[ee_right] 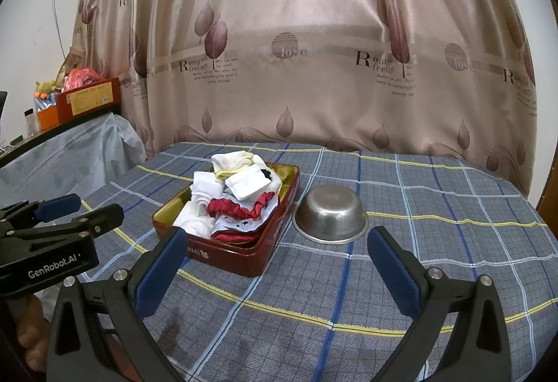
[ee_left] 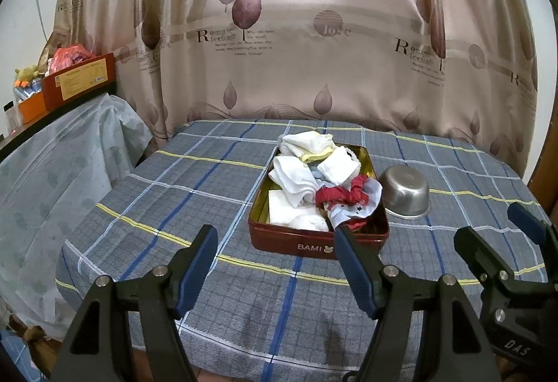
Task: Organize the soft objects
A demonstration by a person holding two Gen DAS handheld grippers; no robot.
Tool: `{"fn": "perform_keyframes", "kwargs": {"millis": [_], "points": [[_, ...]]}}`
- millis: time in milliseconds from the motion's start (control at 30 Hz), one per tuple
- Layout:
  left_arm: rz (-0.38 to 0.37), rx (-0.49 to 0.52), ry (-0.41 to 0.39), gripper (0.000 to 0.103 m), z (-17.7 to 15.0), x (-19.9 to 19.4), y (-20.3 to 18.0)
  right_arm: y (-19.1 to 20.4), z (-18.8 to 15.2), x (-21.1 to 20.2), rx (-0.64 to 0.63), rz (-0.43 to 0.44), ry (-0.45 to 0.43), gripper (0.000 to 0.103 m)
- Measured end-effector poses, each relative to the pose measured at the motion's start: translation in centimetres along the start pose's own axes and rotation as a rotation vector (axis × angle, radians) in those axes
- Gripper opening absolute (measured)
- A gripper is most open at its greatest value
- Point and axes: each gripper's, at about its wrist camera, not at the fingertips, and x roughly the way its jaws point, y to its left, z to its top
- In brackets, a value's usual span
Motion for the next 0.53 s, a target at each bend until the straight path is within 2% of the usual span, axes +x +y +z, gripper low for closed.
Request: {"fn": "perform_keyframes", "kwargs": {"millis": [233, 400, 533], "points": [[-0.029, 0.035, -0.062, 0.072, -0.7, -0.3, -1.0, 0.0, -0.1, -0.1, -0.001, -0.002, 0.004, 0.102], [-0.002, 0.061, -0.082, 0.072, -0.6, -0.7, -1.6, -0.6, -1.1, -0.4, -0.007, -0.013, 0.008, 0.102], [0.024, 0.07, -0.067, 0.072, -0.5, -0.5, -1.8, -2.9, -1.3, -0.2, -0.003, -0.054, 0.013, 0.102]]}}
